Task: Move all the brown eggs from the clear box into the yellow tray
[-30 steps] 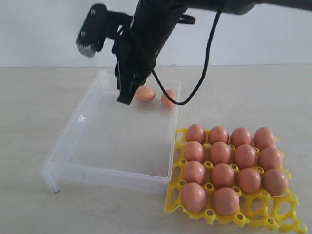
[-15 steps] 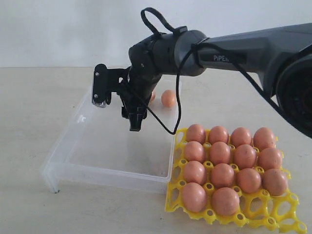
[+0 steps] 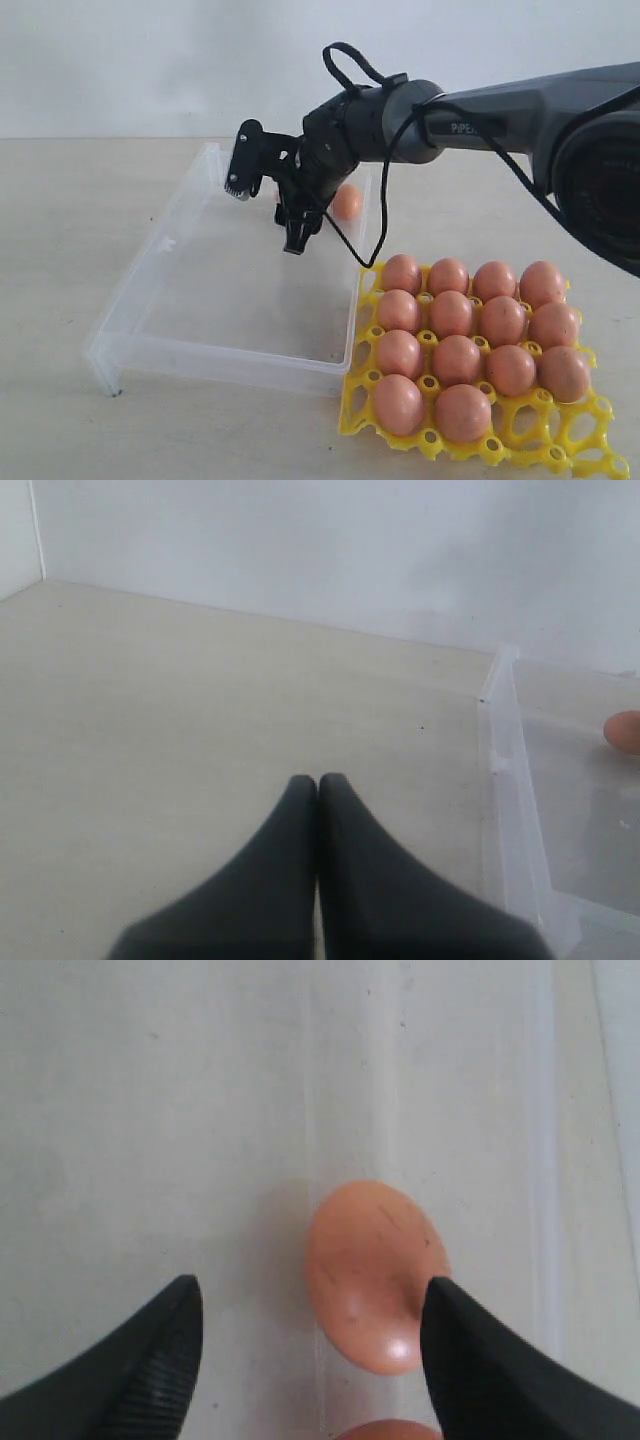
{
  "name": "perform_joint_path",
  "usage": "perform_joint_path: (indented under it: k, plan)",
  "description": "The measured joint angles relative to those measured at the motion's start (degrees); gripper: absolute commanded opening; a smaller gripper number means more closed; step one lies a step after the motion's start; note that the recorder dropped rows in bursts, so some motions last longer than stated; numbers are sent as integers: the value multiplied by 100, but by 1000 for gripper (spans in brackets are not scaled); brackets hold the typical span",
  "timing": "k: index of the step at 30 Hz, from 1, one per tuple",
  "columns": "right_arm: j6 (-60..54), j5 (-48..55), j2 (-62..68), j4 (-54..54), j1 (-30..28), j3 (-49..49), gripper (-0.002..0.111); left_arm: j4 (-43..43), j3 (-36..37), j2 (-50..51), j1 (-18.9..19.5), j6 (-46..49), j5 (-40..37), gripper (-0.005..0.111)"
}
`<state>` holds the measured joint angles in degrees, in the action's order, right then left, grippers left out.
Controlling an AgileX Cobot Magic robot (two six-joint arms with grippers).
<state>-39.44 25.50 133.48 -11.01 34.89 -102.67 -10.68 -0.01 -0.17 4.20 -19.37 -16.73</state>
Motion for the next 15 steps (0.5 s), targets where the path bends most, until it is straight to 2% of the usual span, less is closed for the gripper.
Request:
perform_joint_path:
  k: [15]
  plan:
    - [52,-638,277,-97,-100,0,60,0,0,0,0,0,0,-4]
